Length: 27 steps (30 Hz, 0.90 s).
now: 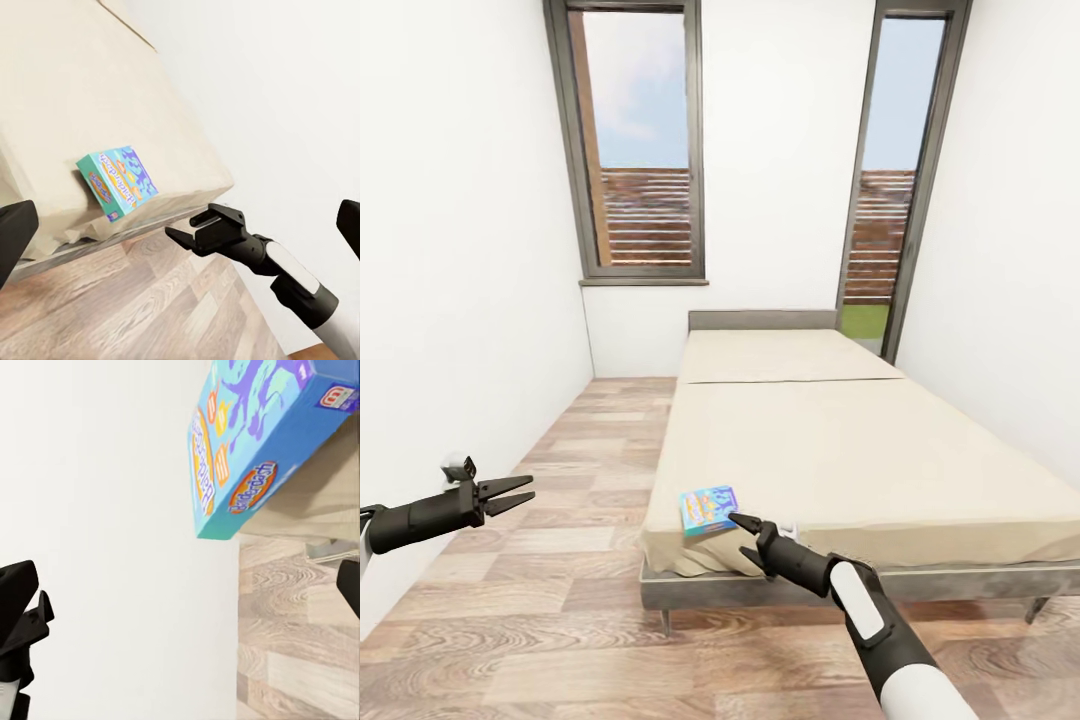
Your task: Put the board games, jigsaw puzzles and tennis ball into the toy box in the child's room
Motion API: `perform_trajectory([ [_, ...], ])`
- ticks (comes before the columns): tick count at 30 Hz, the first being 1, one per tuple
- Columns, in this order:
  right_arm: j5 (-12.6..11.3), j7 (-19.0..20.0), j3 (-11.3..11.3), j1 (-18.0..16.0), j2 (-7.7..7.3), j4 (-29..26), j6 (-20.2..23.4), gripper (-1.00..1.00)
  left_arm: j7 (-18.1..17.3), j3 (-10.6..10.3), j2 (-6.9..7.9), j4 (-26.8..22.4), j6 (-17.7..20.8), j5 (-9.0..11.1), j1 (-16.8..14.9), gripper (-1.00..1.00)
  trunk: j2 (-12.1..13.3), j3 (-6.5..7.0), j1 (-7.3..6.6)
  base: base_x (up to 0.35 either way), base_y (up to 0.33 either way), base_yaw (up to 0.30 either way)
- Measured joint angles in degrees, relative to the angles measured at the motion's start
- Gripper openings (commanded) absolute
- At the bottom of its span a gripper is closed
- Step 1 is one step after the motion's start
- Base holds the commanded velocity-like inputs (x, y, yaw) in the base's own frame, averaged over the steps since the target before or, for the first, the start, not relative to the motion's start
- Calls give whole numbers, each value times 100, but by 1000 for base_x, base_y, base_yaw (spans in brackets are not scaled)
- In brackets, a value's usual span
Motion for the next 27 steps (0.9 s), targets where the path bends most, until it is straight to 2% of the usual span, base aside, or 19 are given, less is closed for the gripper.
perform_trajectory([
  [6, -389, 10, 2, -2, -10, 183, 5, 100, -1, 0, -1, 1, -8, 2, 2, 100, 0, 0, 0, 0, 31, 0],
  [10, -493, 11, 5, -2, -12, 209, 0, 100, -1, 0, 0, 1, -9, 2, 2, 100, 0, 0, 0, 0, 8, 0],
  [27, -547, -3, -2, -2, -19, 216, -2, 100, -1, 0, -4, 1, -10, 2, 2, 100, 0, 0, 0, 33, 52, 0],
])
